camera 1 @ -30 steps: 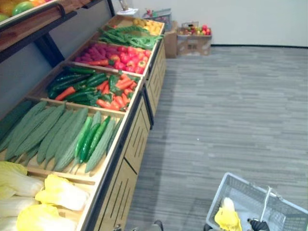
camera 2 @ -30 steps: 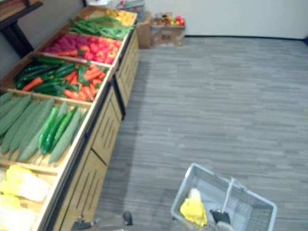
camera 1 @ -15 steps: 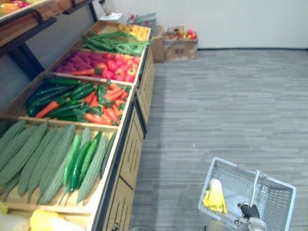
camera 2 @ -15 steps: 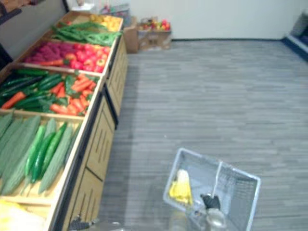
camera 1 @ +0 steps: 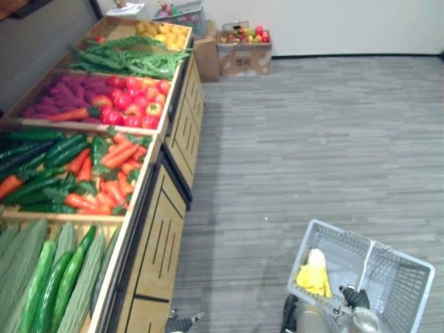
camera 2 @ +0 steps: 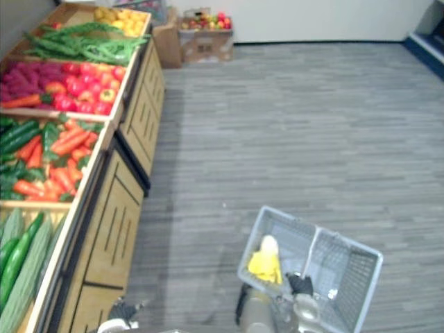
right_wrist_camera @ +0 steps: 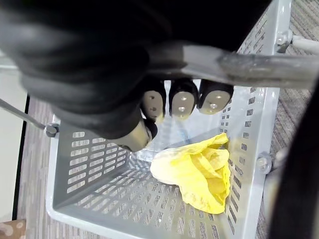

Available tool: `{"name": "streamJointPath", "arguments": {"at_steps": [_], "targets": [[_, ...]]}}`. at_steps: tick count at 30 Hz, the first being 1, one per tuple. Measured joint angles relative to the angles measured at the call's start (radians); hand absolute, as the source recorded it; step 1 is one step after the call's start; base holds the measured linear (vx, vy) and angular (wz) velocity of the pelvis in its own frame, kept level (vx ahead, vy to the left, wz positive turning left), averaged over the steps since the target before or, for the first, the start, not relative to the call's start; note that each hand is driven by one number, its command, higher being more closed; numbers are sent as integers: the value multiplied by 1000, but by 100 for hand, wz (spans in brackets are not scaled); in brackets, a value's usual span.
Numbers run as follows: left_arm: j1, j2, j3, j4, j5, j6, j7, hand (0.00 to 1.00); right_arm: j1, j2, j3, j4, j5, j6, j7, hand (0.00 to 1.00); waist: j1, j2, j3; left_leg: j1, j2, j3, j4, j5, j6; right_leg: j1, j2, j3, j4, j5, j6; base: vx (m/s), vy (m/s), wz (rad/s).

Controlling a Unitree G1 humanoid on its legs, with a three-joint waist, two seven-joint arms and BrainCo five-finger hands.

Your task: Pick vegetable in the basket

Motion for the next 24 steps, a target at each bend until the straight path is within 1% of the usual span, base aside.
{"name": "streamJointPath", "arguments": {"at_steps": [1, 2, 3, 4, 5, 6, 7, 8, 9, 11, 12, 13, 14, 15, 16, 17, 18, 19, 20, 21, 22, 23, 24], "targets": [[0, -3, 7, -6, 0, 0, -1, 0, 4, 0, -6, 1, 0, 6, 0, 100, 0, 0, 0, -19, 5, -27, 58, 34, -3, 23, -1, -7, 0, -15, -2, 525, -358, 23], [2, -6, 17, -20, 0, 0, -2, 0, 11, 0, -9, -1, -1, 14, 0, 100, -2, -2, 2, -60, 14, -68, 167, 103, -15, 61, -1, -18, -5, -36, -6, 392, -247, 26], [2, -14, 33, -33, -1, -1, -7, 0, 23, 1, -4, 0, -1, 23, 0, 100, -6, -13, 9, -146, 28, -125, 369, 222, -43, 131, 0, -30, -28, -66, -10, 375, -219, 23], [1, -15, 37, -34, -2, -2, -12, 0, 26, 0, -3, 0, -1, 24, 0, 100, -7, -12, 9, -181, 35, -134, 452, 222, -52, 155, 0, -31, -36, -74, -13, 342, -172, 9], [1, -14, 37, -38, -2, -5, -18, 0, 29, -3, 8, 0, -2, 26, 0, 100, -7, -12, 9, -233, 41, -131, 563, 209, -59, 190, 4, -29, -54, -79, -17, 319, -137, -12], [1, -13, 37, -53, -2, -6, -20, 0, 35, -3, 25, 2, -6, 34, 0, 100, -6, -14, 10, -296, 44, -117, 656, 165, -56, 244, 12, -24, -93, -80, -16, 357, -125, -23], [1, -14, 36, -57, -7, -12, -20, 0, 42, -2, 41, 3, -6, 44, -2, 100, 3, -19, 12, -342, 42, -98, 693, 113, -44, 292, 16, -15, -132, -85, -12, 287, -67, -23], [1, -15, 34, -64, -19, -14, -21, 0, 47, -2, 49, 3, -5, 45, -3, 100, 9, -20, 13, -366, 40, -90, 698, 88, -38, 311, 16, -12, -148, -87, -9, 259, -3, -19], [0, -16, 34, -72, -29, -17, -21, 0, 56, -2, 53, 4, -5, 48, -6, 100, 15, -20, 13, -416, 30, -79, 687, 39, -25, 347, 16, -8, -177, -94, -8, 246, 62, -15], [0, -15, 35, -73, -39, -21, -19, 0, 54, -2, 55, 13, -6, 56, -12, 100, 18, -21, 14, -473, 22, -36, 610, -27, -7, 391, 8, 4, -203, -92, 14, 252, 123, -22], [0, -12, 35, -74, -40, -23, -19, 0, 53, -1, 61, 19, -7, 58, -16, 100, 21, -24, 13, -485, 13, -10, 538, -46, 4, 410, -4, 14, -209, -100, 28, 283, 203, -31], [0, -11, 35, -76, -39, -26, -18, 0, 54, -1, 71, 23, -8, 59, -22, 100, 21, -27, 15, -490, -1, 22, 420, -55, 12, 433, -26, 25, -211, -114, 49, 343, 284, -32], [0, -11, 33, -73, -39, -26, -16, 0, 62, -3, 87, 22, -8, 59, -25, 100, 19, -28, 15, -484, -18, 50, 266, -45, 26, 451, -51, 35, -212, -134, 75, 296, 269, -26], [1, -13, 33, -73, -38, -26, -14, 0, 67, -4, 99, 18, -8, 58, -26, 100, 19, -26, 14, -475, -24, 63, 171, -28, 40, 462, -58, 42, -212, -145, 94, 310, 312, -21], [8, -19, 34, -72, -40, -26, -10, 0, 80, -13, 127, 11, -14, 57, -34, 100, 19, -13, 9, -464, -24, 71, 20, 41, 55, 480, -62, 51, -212, -165, 125, 353, 320, -21], [6, -3, 34, -72, -36, -26, -10, 0, 84, -2, 148, 12, -18, 60, -39, 100, 27, -40, -1, -451, -54, 104, 23, 54, 77, 501, -94, 69, -224, -176, 133, 385, 295, -16], [10, 8, 28, -73, -34, -26, -8, 0, 87, 4, 162, 6, -18, 59, -38, 100, 26, -53, -12, -456, -65, 120, 24, 41, 84, 504, -103, 77, -245, -166, 125, 440, 248, -19], [10, 20, 26, -75, -33, -27, -6, 0, 85, 16, 176, -2, -19, 58, -36, 100, 27, -84, -21, -461, -76, 140, 41, 16, 90, 506, -116, 93, -279, -134, 122, 368, 185, -25], [8, 30, 27, -72, -30, -26, -7, 0, 76, 31, 180, 0, -27, 57, -35, 100, 40, -93, -24, -473, -73, 158, 77, -15, 99, 513, -118, 120, -315, -74, 130, 504, 307, -27], [8, 36, 26, -69, -26, -21, -7, 0, 71, 38, 180, 0, -37, 56, -32, 100, 42, -94, -25, -463, -73, 178, 100, -35, 120, 536, -122, 135, -339, -19, 130, 381, 266, -17], [11, 38, 25, -64, -24, -19, -8, 0, 75, 38, 177, 3, -38, 56, -30, 100, 43, -97, -30, -451, -81, 187, 96, -42, 130, 543, -129, 143, -346, 5, 133, 442, 320, -4], [22, 40, 21, -55, -19, -19, -6, 0, 78, 33, 173, 13, -43, 56, -24, 100, 44, -100, -51, -442, -97, 199, 82, -50, 141, 537, -141, 157, -344, 43, 145, 367, 259, 2], [33, 48, 1, -49, -19, -18, -6, 0, 78, 25, 168, 29, -45, 51, -19, 100, 44, -101, -71, -412, -130, 198, 39, -54, 147, 526, -159, 175, -313, 81, 152, 422, 312, 12]]}}
